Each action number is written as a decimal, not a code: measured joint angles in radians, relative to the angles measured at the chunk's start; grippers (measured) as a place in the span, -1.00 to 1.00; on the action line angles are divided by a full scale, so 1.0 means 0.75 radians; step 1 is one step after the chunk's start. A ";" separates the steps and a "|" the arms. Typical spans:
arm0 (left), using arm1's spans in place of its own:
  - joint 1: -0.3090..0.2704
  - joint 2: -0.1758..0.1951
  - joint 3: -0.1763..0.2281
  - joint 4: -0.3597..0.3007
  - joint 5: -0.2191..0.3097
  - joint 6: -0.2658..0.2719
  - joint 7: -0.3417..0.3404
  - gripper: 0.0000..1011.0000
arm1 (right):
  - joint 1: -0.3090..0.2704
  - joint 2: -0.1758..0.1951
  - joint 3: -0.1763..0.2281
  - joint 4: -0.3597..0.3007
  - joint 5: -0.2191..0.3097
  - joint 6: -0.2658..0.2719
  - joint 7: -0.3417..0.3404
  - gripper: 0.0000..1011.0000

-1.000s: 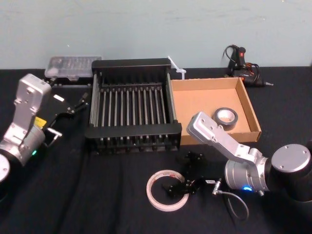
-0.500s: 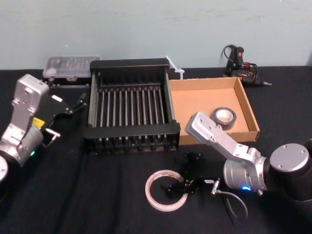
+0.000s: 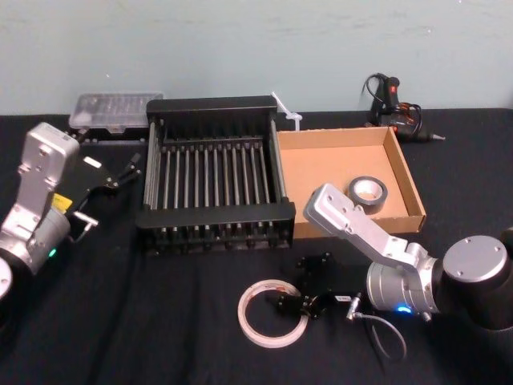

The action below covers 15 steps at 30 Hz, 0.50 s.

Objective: Pick up the white tape and place it into the black box , Pick up the silver tape and place it into the brown box.

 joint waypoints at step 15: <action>0.000 0.000 0.000 0.000 0.000 0.000 0.000 0.98 | 0.000 0.000 0.000 0.000 0.001 0.000 0.000 -0.78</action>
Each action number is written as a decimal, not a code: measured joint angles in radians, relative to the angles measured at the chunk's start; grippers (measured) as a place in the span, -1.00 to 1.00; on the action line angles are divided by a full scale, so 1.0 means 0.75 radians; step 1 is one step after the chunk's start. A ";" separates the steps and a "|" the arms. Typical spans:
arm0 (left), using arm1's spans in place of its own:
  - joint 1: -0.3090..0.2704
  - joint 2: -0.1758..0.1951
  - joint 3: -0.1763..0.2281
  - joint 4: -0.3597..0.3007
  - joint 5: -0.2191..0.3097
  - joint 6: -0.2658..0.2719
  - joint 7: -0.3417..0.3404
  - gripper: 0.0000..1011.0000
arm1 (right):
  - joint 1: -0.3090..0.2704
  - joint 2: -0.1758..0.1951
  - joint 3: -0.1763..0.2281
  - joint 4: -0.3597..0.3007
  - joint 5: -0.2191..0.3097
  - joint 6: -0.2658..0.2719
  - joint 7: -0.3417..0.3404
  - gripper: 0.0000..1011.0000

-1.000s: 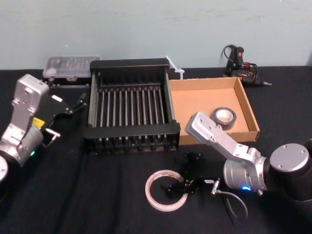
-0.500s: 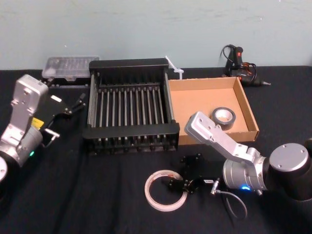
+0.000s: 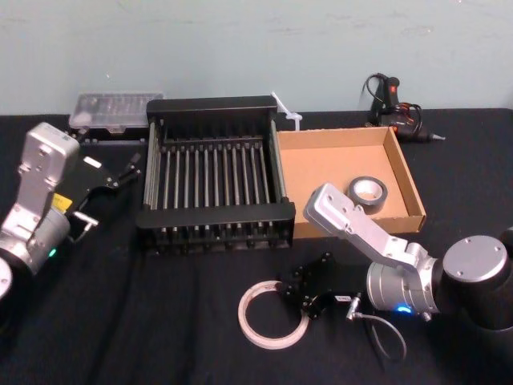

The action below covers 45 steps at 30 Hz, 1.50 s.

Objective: Pick up the white tape and place it into the black box , Pick up the silver tape and place it into the brown box.

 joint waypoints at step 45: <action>0.000 0.000 0.000 0.000 0.000 0.000 0.000 0.98 | -0.072 0.148 0.155 -0.127 0.170 0.056 -0.015 -0.84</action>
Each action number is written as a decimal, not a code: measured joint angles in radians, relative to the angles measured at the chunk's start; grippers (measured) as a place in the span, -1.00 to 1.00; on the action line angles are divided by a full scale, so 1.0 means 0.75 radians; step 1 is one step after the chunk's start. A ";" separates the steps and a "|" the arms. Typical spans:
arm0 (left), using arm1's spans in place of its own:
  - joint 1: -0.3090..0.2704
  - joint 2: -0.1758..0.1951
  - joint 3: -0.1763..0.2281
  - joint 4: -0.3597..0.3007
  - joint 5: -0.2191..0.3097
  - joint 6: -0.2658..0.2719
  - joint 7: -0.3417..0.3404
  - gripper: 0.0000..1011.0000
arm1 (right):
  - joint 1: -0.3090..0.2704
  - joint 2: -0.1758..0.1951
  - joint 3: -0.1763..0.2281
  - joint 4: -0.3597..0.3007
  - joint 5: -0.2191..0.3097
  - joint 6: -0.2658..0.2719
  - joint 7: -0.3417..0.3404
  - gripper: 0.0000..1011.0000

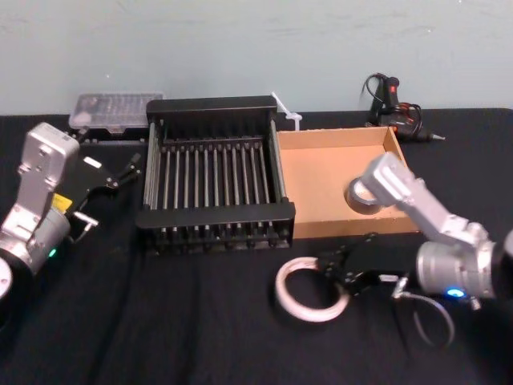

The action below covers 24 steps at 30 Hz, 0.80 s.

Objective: Pick up the white tape and place it into the black box , Pick up the silver tape and place it into the brown box.

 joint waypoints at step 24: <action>0.000 0.000 0.000 0.000 0.000 0.000 0.000 0.98 | 0.033 0.028 0.173 0.020 0.051 0.006 -0.173 -0.84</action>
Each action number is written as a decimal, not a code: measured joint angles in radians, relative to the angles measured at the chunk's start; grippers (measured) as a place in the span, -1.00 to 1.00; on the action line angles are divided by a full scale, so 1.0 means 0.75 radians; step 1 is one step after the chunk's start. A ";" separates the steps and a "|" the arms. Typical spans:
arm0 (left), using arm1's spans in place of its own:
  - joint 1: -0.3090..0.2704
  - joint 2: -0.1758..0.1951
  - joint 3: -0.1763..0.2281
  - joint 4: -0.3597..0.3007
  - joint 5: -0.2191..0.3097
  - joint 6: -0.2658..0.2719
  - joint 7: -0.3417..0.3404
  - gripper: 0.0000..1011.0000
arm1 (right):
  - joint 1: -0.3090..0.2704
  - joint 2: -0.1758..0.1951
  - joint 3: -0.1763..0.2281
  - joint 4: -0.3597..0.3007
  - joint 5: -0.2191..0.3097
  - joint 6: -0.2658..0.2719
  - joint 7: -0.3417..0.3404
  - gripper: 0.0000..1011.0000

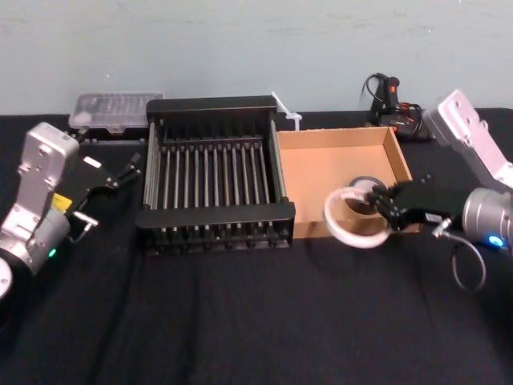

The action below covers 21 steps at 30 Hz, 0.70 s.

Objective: Pick up the white tape and place it into the black box , Pick up the silver tape and place it into the brown box.

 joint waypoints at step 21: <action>0.000 0.000 0.000 0.000 0.000 0.000 0.000 0.98 | 0.298 -0.223 -0.118 0.236 -0.089 -0.043 0.045 -0.84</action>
